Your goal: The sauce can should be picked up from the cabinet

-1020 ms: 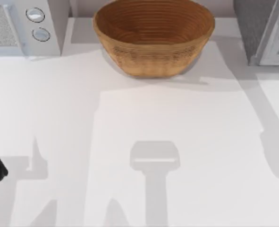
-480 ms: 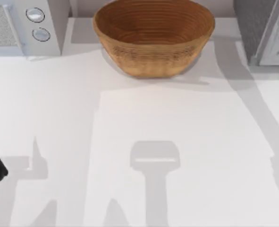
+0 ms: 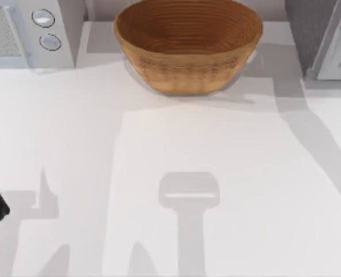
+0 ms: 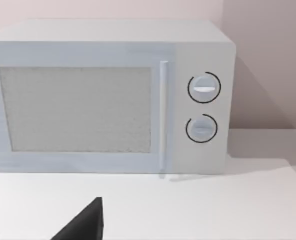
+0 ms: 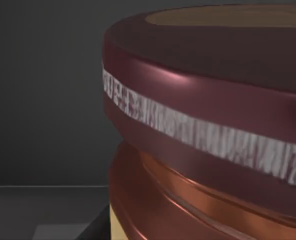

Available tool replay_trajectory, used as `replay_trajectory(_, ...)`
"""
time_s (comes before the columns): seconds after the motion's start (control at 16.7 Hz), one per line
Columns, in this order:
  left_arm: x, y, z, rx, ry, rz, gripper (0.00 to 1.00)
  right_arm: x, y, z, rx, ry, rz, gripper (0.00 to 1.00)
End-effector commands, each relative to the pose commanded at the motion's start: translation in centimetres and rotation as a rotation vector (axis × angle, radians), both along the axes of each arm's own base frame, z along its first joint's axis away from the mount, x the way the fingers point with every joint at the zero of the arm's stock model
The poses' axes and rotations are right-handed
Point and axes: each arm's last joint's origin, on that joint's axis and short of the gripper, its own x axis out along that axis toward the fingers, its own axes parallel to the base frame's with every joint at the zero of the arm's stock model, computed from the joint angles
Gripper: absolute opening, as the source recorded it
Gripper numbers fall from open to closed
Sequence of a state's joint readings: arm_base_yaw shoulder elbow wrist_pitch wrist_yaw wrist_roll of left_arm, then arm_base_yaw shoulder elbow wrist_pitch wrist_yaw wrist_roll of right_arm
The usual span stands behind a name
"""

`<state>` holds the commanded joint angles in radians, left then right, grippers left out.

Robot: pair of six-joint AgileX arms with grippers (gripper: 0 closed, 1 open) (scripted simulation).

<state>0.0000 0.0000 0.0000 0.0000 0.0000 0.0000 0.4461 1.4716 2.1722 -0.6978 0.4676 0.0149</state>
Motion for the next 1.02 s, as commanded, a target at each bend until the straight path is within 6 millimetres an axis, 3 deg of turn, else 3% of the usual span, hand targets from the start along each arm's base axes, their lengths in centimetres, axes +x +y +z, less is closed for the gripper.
replay_trajectory(0.3, 0.0, 0.0, 0.0, 0.0, 0.0, 0.0, 1.0, -0.6, -0.5, 0.1, 0.011, -0.018, 0.002, 0.0)
replay_trajectory(0.6, 0.0, 0.0, 0.0, 0.0, 0.0, 0.0, 1.0, -3.5, -3.0, -1.7, 0.022, -0.045, 0.01, 0.0)
replay_trajectory(0.78, 0.0, 0.0, 0.0, 0.0, 0.0, 0.0, 1.0, -5.4, -4.8, -5.6, 0.013, -0.027, 0.006, 0.0)
replay_trajectory(1.02, 0.0, 0.0, 0.0, 0.0, 0.0, 0.0, 1.0, -7.6, -6.9, -15.3, -0.009, 0.055, -0.001, 0.0)
